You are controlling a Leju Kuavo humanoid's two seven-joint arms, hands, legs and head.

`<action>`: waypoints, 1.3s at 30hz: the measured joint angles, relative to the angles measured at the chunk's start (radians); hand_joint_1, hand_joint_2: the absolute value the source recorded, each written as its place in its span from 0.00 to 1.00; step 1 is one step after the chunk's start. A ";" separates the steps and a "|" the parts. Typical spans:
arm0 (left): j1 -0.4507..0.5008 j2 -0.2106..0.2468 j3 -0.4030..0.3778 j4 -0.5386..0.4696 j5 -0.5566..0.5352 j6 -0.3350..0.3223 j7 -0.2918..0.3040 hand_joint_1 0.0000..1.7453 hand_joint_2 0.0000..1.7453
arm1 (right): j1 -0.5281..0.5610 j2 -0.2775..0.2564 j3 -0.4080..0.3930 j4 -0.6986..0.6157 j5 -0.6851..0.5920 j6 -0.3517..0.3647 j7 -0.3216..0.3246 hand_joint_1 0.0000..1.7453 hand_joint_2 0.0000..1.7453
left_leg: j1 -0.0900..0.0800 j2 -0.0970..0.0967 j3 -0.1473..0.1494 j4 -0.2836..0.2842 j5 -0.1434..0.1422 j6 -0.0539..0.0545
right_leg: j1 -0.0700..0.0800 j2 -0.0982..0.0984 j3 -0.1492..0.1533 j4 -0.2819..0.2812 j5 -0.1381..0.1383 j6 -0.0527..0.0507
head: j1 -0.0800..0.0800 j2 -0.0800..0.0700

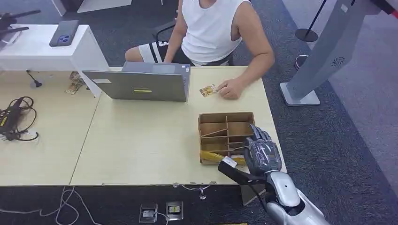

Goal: Pass the card to the sensor for recognition and then transmit it.

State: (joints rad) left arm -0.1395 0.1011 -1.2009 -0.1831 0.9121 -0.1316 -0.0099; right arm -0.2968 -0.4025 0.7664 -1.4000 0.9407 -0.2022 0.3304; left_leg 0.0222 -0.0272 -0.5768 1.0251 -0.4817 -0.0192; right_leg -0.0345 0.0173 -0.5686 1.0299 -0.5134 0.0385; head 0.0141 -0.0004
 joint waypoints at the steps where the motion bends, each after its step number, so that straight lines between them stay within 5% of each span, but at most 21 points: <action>1: 0.000 0.000 0.000 0.000 0.000 0.000 0.000 0.00 1.00 | 0.000 0.001 0.000 0.001 0.000 0.000 0.000 1.00 1.00 | 0.000 0.000 0.000 0.000 0.000 0.000 | 0.000 0.000 0.000 0.000 0.000 0.000 | 0.000 0.000; 14: 0.000 -0.001 0.000 0.000 -0.008 0.000 0.000 0.00 1.00 | 0.003 0.005 -0.001 0.002 -0.001 -0.017 0.016 1.00 1.00 | 0.000 0.000 0.000 0.000 0.000 0.000 | 0.000 0.000 0.000 0.000 0.000 0.000 | 0.000 0.000; 28: 0.000 -0.001 0.000 0.000 -0.016 0.000 0.000 0.00 1.00 | -0.031 0.003 -0.103 -0.027 -0.009 -0.195 0.063 1.00 1.00 | 0.000 0.000 0.000 0.000 0.000 0.000 | 0.000 0.000 0.000 0.000 0.000 0.000 | 0.000 0.000; 39: 0.000 -0.003 0.000 0.000 -0.016 0.000 0.000 0.00 1.00 | -0.092 0.003 -0.171 -0.025 -0.094 -0.249 0.030 1.00 1.00 | 0.000 0.000 0.000 0.000 0.000 0.000 | 0.000 0.000 0.000 0.000 0.000 0.000 | 0.000 0.000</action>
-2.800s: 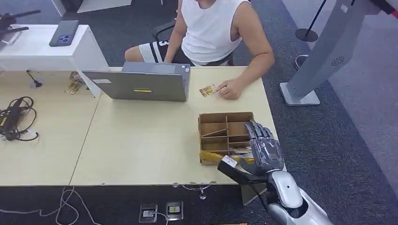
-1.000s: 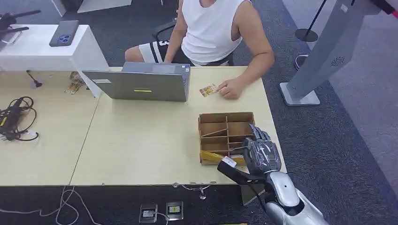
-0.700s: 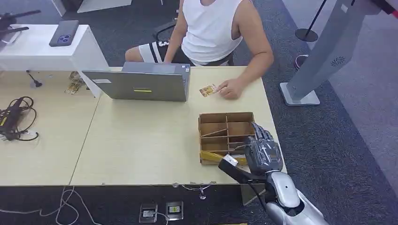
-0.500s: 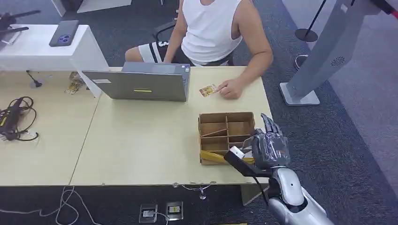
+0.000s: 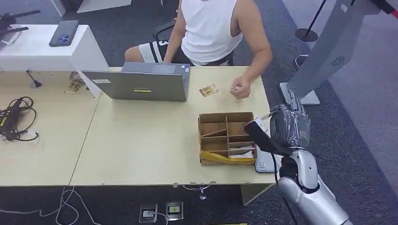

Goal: Pass the card to the sensor for recognition and then transmit it.

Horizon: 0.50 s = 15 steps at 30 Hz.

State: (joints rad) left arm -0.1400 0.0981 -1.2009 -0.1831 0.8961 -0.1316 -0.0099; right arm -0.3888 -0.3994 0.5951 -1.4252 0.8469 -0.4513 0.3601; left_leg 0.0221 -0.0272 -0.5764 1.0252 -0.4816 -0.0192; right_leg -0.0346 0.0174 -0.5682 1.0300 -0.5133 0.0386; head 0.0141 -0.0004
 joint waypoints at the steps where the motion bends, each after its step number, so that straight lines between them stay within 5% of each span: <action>1: 0.000 -0.001 0.000 0.000 0.000 0.000 0.000 0.00 1.00 | -0.007 0.000 -0.004 0.002 -0.003 0.000 -0.002 1.00 1.00 | 0.000 0.000 0.000 0.000 0.000 0.000 | 0.000 0.000 0.000 0.000 0.000 0.000 | 0.000 0.000; 15: -0.010 -0.002 -0.003 0.000 -0.046 0.000 -0.008 0.00 1.00 | -0.254 0.023 0.017 0.160 -0.037 0.100 -0.063 1.00 1.00 | 0.000 0.000 -0.001 0.000 0.001 0.000 | 0.000 0.000 0.000 0.001 0.001 0.000 | 0.000 0.000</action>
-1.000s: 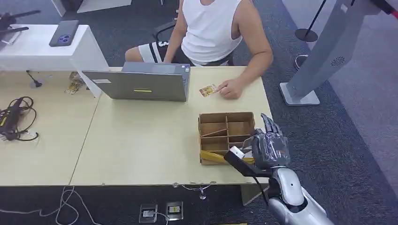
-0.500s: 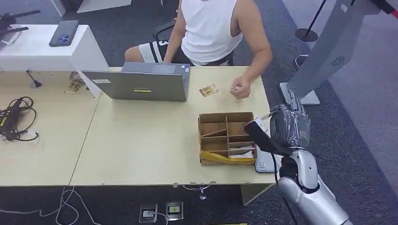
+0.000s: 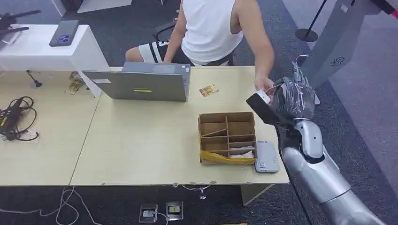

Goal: Pass the card to the sensor for recognition and then transmit it.

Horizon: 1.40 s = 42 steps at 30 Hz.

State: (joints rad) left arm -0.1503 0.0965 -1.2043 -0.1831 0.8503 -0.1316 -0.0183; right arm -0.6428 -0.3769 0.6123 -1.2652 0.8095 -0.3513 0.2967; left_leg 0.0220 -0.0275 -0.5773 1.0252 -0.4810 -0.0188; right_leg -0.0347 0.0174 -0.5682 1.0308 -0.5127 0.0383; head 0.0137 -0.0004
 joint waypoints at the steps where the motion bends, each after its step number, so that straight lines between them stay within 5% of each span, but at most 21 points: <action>1: -0.003 0.000 0.000 0.000 -0.003 0.000 0.000 0.00 1.00 | -0.031 0.008 0.005 0.031 -0.002 0.006 -0.013 1.00 1.00 | 0.000 0.000 0.000 0.000 0.000 0.000 | 0.000 0.000 0.000 0.000 0.000 0.000 | 0.000 0.000; 10: -0.013 0.000 0.000 0.000 -0.007 0.000 0.001 0.00 1.00 | -0.166 0.083 0.045 0.230 0.004 0.006 -0.056 1.00 1.00 | 0.000 -0.002 0.000 0.000 0.000 0.000 | 0.000 -0.002 0.000 0.000 0.000 0.000 | 0.000 0.000; 12: -0.013 0.000 -0.001 0.000 -0.007 0.000 0.002 0.00 1.00 | -0.181 0.099 0.059 0.271 0.005 0.005 -0.061 0.54 1.00 | 0.000 -0.002 0.000 0.000 0.000 0.000 | 0.000 -0.001 0.000 0.000 0.000 0.000 | 0.000 0.000; 13: -0.013 0.000 -0.001 0.000 -0.007 0.000 0.002 0.00 1.00 | -0.187 0.108 0.063 0.291 0.005 0.002 -0.063 0.10 1.00 | 0.000 -0.002 0.000 0.000 0.000 0.000 | 0.000 -0.002 0.000 0.000 0.000 0.000 | 0.000 0.000; 14: -0.013 -0.002 -0.002 0.000 -0.006 0.000 0.003 0.00 1.00 | -0.193 0.116 0.069 0.308 0.006 0.001 -0.065 0.00 1.00 | 0.000 -0.002 0.000 0.000 0.000 0.000 | 0.000 -0.002 0.000 0.000 0.000 0.000 | 0.000 0.000; 32: -0.010 -0.004 -0.007 0.000 0.000 0.000 0.006 0.00 1.00 | -0.208 0.152 0.119 0.432 -0.051 -0.128 -0.061 0.00 1.00 | 0.000 -0.003 0.000 0.000 0.001 0.001 | 0.000 -0.002 0.000 0.000 0.000 0.000 | 0.000 0.000; 42: 0.004 0.000 -0.007 0.000 0.011 0.000 0.006 0.00 1.00 | -0.167 0.038 0.064 0.269 0.031 -0.320 0.052 0.00 1.00 | 0.000 -0.003 0.001 0.001 0.001 0.001 | 0.000 -0.002 0.000 -0.001 0.000 0.000 | 0.000 0.000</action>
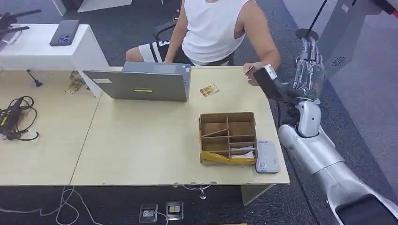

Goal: Pass the card to the sensor for recognition and then transmit it.

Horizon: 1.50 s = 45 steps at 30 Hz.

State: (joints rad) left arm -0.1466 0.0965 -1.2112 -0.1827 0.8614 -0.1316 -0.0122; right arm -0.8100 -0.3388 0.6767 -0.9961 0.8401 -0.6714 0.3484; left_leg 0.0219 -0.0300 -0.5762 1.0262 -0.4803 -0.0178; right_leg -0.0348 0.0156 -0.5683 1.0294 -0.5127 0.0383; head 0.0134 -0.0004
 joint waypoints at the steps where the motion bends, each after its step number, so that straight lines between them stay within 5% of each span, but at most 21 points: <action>1: 0.001 0.000 0.000 0.000 0.001 0.000 0.000 0.00 1.00 | 0.019 -0.021 -0.023 -0.036 0.034 -0.002 0.018 0.00 1.00 | 0.000 0.000 0.000 0.000 0.000 0.000 | 0.000 0.000 0.000 0.000 0.000 0.000 | 0.001 0.000; 6: 0.006 0.006 0.001 0.000 0.008 0.000 0.000 0.00 1.00 | 0.128 -0.126 -0.174 -0.205 0.190 -0.003 0.101 0.00 1.00 | 0.000 -0.001 0.000 0.000 0.000 0.000 | 0.000 -0.001 0.000 -0.001 0.000 0.000 | 0.001 0.000; 13: 0.010 0.012 0.003 0.000 0.024 0.000 0.000 0.00 1.00 | 0.350 -0.307 -0.427 -0.404 0.221 -0.003 0.228 0.00 1.00 | 0.000 -0.001 0.000 0.000 -0.001 0.001 | 0.000 -0.003 0.002 -0.002 0.000 0.000 | 0.001 0.000; 18: 0.012 0.012 0.010 0.000 0.041 0.000 0.000 0.00 1.00 | 0.492 -0.351 -0.659 -0.513 0.255 -0.002 0.157 0.00 1.00 | 0.000 0.001 0.001 0.000 -0.002 0.000 | 0.000 -0.001 0.001 -0.002 0.000 0.000 | -0.001 0.000; 29: 0.012 0.012 0.011 0.000 0.072 0.000 0.000 0.00 1.00 | 0.671 -0.222 -1.130 -0.533 0.293 -0.002 -0.142 0.00 1.00 | 0.000 0.002 0.001 -0.001 -0.002 0.000 | 0.000 0.001 0.000 -0.002 0.000 0.000 | 0.000 0.000; 38: 0.012 0.011 0.011 0.000 0.078 0.000 0.001 0.00 1.00 | 0.694 -0.126 -1.311 -0.518 0.312 -0.001 -0.176 0.00 1.00 | 0.000 0.004 0.001 -0.001 -0.002 0.000 | 0.000 0.002 0.000 -0.002 0.000 0.000 | 0.000 0.000; 43: 0.012 0.011 0.011 0.000 0.080 0.000 0.002 0.00 1.00 | 0.693 -0.054 -1.404 -0.476 0.308 -0.001 -0.261 0.00 1.00 | -0.001 0.004 0.001 -0.001 -0.002 0.000 | 0.000 0.002 0.000 -0.002 0.000 0.000 | 0.000 0.000; 45: 0.012 0.011 0.011 0.000 0.081 0.000 0.003 0.00 1.00 | 0.671 -0.022 -1.455 -0.451 0.282 -0.001 -0.381 0.00 1.00 | 0.000 0.007 0.002 -0.001 -0.003 -0.001 | 0.000 0.005 0.000 -0.002 0.000 0.000 | 0.001 0.000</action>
State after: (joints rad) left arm -0.1347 0.1076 -1.1997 -0.1831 0.9426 -0.1316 -0.0095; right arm -0.1392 -0.3608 -0.7784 -1.4470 1.1217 -0.6725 -0.0325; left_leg 0.0222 -0.0233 -0.5745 1.0253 -0.4830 -0.0187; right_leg -0.0345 0.0203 -0.5688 1.0276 -0.5130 0.0385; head 0.0145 -0.0004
